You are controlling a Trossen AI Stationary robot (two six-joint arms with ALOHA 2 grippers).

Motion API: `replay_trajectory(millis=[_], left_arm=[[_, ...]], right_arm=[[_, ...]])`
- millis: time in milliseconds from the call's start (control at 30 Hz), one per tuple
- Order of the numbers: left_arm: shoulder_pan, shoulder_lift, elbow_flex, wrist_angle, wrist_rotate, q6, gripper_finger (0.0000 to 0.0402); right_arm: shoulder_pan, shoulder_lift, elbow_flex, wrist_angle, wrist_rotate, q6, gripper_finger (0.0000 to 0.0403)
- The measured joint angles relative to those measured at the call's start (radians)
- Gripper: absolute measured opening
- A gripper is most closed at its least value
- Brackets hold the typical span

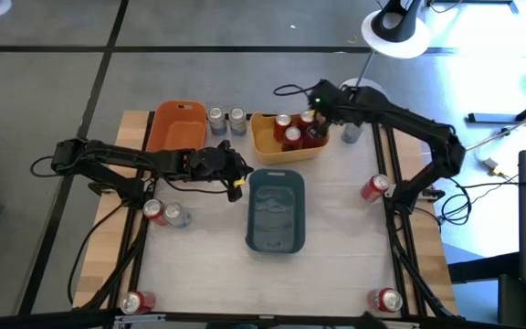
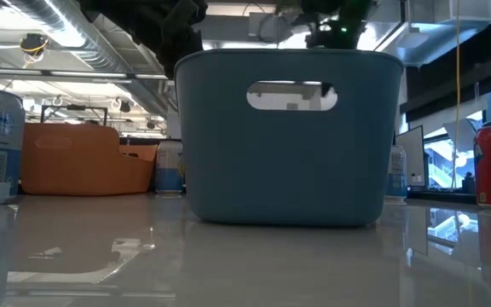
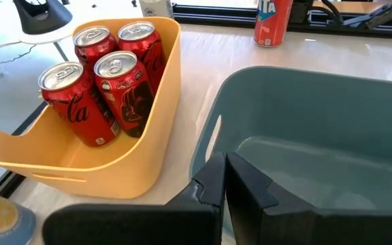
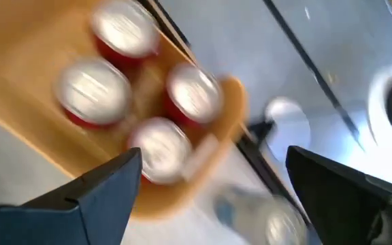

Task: Sort soda cans
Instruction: Put the top right white soda can into the blue bin

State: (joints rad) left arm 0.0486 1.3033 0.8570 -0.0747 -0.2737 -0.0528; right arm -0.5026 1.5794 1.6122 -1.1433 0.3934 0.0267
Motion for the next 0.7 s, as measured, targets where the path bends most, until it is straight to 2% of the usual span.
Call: replay_trajectory(millis=[333,700], left_arm=[[0.0,0.0,0.0,-0.018,0.0,0.0,0.0005],[0.0,0.0,0.0,-0.02,0.0,0.0,0.0005]], right_arm=[[-0.269,-0.017,-0.131,-0.055,-0.009,0.027,0.0363],[-0.353,-0.016,-0.261,0.003,-0.022,0.047,0.0363]])
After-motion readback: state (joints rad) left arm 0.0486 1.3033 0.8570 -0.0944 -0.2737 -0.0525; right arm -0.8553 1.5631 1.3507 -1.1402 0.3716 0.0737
